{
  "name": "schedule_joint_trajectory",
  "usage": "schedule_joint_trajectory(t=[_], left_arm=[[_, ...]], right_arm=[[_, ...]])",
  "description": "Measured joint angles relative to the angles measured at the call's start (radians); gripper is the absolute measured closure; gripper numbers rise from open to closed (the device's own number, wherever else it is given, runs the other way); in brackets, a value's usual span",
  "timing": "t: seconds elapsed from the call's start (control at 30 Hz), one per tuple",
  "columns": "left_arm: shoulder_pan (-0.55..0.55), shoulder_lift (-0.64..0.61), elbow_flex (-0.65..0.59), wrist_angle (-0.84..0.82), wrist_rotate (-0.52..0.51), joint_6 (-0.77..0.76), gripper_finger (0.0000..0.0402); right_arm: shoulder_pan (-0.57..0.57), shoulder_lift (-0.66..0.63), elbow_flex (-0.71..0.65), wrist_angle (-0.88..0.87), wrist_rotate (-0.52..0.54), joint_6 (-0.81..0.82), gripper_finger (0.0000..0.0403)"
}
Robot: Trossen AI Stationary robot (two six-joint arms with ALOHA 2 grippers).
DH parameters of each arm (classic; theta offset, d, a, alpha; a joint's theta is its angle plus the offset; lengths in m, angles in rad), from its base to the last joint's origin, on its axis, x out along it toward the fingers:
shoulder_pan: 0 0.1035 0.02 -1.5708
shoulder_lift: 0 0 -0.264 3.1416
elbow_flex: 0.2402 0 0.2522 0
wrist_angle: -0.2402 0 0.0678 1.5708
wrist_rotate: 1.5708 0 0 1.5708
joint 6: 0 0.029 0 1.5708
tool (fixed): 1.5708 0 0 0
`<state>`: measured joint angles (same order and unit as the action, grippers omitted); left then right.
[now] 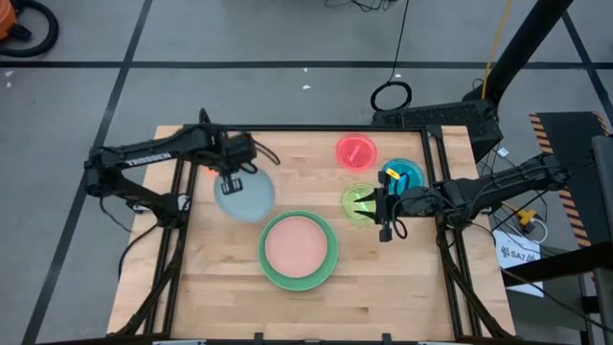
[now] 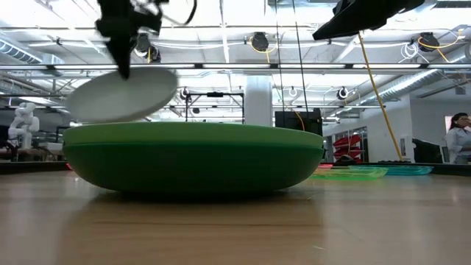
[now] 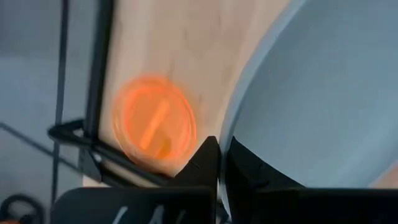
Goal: Stack plastic plates
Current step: Stack the large light blue plate on the large pink plate
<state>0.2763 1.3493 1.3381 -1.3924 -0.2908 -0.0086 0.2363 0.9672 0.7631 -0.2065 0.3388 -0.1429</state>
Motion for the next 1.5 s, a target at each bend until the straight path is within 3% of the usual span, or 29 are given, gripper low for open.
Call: schedule_joint_trajectory(t=[0.13,0.27,0.6,1.13,1.5], left_arm=[[-0.012,-0.004,0.115,0.020,0.088,-0.072,0.0391],[-0.042,-0.003,0.139,0.131,0.209,-0.199,0.0391],[-0.208,0.087,0.137,0.254,0.216,-0.458,0.0391],[-0.318,0.324,0.137,0.358,0.225,-0.491,0.0391],[-0.318,0.363,0.137,0.358,0.248,-0.494,0.0374]], right_arm=[[0.000,0.000,0.000,-0.032,0.001,0.003,0.0289],[0.000,0.000,0.000,-0.072,0.007,0.024,0.0289],[0.000,-0.030,0.000,-0.141,0.028,0.057,0.0289],[0.002,-0.179,0.000,-0.475,0.024,0.463,0.0289],[0.002,-0.179,0.000,-0.495,0.025,0.490,0.0289]])
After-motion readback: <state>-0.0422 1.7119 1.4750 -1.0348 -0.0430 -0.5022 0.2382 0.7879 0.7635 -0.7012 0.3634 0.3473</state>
